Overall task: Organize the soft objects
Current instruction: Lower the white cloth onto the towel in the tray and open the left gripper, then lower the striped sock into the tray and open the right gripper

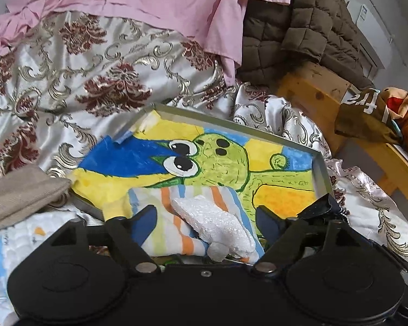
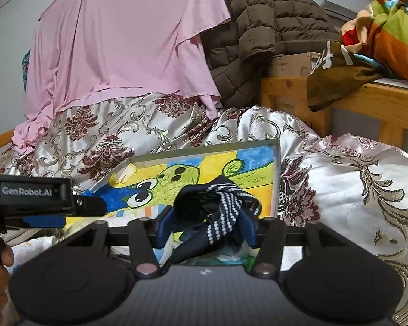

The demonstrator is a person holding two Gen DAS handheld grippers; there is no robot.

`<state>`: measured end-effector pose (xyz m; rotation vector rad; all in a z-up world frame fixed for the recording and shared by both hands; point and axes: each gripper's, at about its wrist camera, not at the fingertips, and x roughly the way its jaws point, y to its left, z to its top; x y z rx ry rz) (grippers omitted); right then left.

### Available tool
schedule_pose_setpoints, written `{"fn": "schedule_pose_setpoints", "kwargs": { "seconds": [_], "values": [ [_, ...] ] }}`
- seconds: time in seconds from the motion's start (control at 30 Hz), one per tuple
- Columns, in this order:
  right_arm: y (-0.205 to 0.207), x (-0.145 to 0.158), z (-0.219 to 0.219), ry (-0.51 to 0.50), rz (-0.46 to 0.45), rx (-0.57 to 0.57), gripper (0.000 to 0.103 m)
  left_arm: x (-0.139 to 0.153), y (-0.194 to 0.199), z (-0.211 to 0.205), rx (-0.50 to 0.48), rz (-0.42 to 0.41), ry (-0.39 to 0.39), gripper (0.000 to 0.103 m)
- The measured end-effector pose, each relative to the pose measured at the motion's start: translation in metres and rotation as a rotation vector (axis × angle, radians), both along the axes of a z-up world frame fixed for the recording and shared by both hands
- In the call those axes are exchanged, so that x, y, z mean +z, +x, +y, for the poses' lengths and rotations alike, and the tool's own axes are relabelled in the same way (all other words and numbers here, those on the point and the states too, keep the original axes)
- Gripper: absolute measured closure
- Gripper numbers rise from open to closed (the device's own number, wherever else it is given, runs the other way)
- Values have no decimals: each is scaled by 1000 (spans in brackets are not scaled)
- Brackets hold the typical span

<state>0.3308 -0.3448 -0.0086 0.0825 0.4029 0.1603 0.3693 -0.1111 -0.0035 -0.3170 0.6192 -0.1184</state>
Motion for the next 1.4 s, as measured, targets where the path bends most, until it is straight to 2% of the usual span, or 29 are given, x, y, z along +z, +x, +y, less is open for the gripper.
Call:
{"fn": "schedule_pose_setpoints", "kwargs": {
  "seconds": [0.3, 0.5, 0.87, 1.27, 1.4],
  "values": [
    [-11, 6, 4, -20, 29, 8, 30, 16, -22, 7, -9, -17, 20, 17],
    [-28, 15, -1, -17, 12, 6, 16, 20, -45, 16, -20, -36, 44, 10],
    [-64, 25, 5, -34, -19, 16, 1, 28, -87, 35, 9, -53, 29, 3],
    [-100, 32, 24, -41, -53, 15, 0, 33, -129, 50, 65, -112, 75, 2],
    [-112, 32, 36, -96, -72, 10, 0, 33, -144, 56, 90, -130, 103, 1]
  ]
}}
